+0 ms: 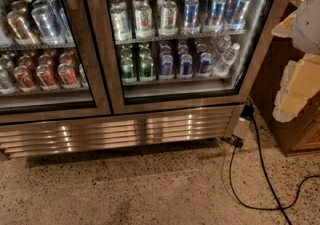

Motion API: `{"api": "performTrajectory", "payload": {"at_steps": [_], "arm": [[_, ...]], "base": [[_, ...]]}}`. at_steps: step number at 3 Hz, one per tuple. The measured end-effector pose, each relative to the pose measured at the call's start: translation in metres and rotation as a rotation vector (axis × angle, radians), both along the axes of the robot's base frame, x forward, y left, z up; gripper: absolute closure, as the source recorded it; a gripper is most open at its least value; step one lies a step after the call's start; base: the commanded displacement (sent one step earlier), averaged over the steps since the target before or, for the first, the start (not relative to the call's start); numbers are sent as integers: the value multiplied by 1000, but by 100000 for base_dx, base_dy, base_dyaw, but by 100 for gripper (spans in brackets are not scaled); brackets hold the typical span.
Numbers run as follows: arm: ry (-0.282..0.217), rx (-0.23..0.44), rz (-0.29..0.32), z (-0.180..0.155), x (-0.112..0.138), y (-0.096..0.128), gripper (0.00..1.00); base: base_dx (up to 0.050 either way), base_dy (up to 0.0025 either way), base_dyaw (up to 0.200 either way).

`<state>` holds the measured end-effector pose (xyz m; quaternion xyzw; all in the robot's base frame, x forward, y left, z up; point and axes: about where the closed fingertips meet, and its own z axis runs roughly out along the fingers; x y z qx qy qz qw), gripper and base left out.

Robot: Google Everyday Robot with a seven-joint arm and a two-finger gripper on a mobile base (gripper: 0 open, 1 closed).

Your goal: Open right fridge door

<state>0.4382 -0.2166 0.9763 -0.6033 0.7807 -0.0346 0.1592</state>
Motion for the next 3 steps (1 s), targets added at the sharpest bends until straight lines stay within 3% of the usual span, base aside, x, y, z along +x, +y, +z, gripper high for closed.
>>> {"api": "performTrajectory", "payload": {"at_steps": [2, 3], "arm": [[0, 0, 0, 0, 0, 0, 0], [0, 0, 0, 0, 0, 0, 0]], "base": [[3615, 245, 13725], [4923, 11, -147]]}}
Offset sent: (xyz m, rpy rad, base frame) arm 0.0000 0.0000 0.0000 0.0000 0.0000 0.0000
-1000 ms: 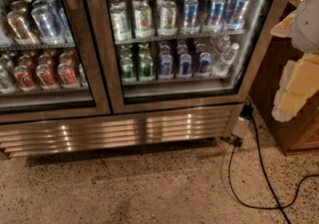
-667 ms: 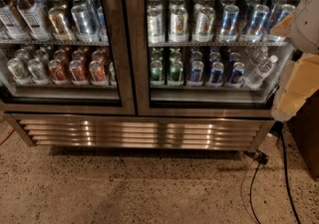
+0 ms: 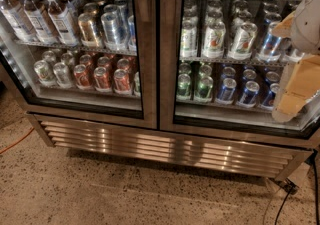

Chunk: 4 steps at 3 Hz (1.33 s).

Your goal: Open right fridge door

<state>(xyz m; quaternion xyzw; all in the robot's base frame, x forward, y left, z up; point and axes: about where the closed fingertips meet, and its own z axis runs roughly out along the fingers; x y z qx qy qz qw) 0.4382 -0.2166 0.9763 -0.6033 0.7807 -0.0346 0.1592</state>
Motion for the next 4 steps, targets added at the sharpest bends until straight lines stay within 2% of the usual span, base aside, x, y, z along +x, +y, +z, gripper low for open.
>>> {"api": "performTrajectory", "payload": {"at_steps": [2, 3, 4], "arm": [[0, 0, 0, 0, 0, 0, 0], [0, 0, 0, 0, 0, 0, 0], [58, 62, 22, -16, 6, 2, 0]], "base": [[4972, 2, -40], [0, 0, 0], [0, 0, 0]]}}
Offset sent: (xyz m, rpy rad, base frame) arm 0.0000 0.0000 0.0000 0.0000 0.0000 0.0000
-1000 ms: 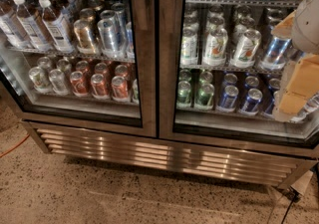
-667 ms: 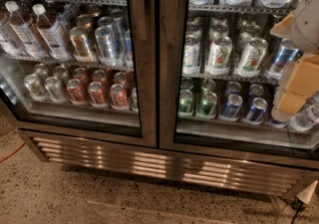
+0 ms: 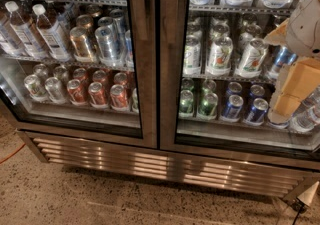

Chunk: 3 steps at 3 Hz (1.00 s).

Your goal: Open right fridge door

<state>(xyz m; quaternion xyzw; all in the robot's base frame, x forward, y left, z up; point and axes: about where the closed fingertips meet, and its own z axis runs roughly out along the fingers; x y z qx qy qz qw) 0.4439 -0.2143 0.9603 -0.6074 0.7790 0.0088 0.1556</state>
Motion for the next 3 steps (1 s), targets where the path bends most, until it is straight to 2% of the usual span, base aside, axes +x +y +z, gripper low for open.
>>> {"api": "performTrajectory", "payload": {"at_steps": [1, 2, 3], "arm": [[121, 147, 105, -44, 4, 27, 0], [214, 315, 235, -64, -2, 76, 0], [207, 338, 236, -61, 0, 82, 0]], "base": [[0, 0, 0], [0, 0, 0], [0, 0, 0]]}}
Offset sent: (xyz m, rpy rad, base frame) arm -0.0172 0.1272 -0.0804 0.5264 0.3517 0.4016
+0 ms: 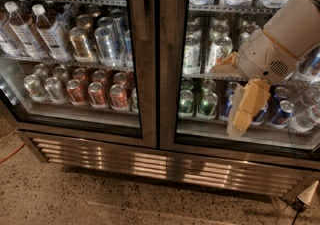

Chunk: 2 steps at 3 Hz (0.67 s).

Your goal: Open right fridge door

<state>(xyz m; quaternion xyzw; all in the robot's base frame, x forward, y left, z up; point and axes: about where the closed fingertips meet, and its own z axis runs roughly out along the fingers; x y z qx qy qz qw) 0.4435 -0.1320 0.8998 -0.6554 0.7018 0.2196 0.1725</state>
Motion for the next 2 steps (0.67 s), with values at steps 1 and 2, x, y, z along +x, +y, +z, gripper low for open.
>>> {"api": "performTrajectory", "payload": {"at_steps": [1, 2], "arm": [[3, 38, -48, 10, 4, -1, 0], [-43, 185, -92, 17, -6, 2, 0]], "base": [[0, 0, 0], [0, 0, 0]]}}
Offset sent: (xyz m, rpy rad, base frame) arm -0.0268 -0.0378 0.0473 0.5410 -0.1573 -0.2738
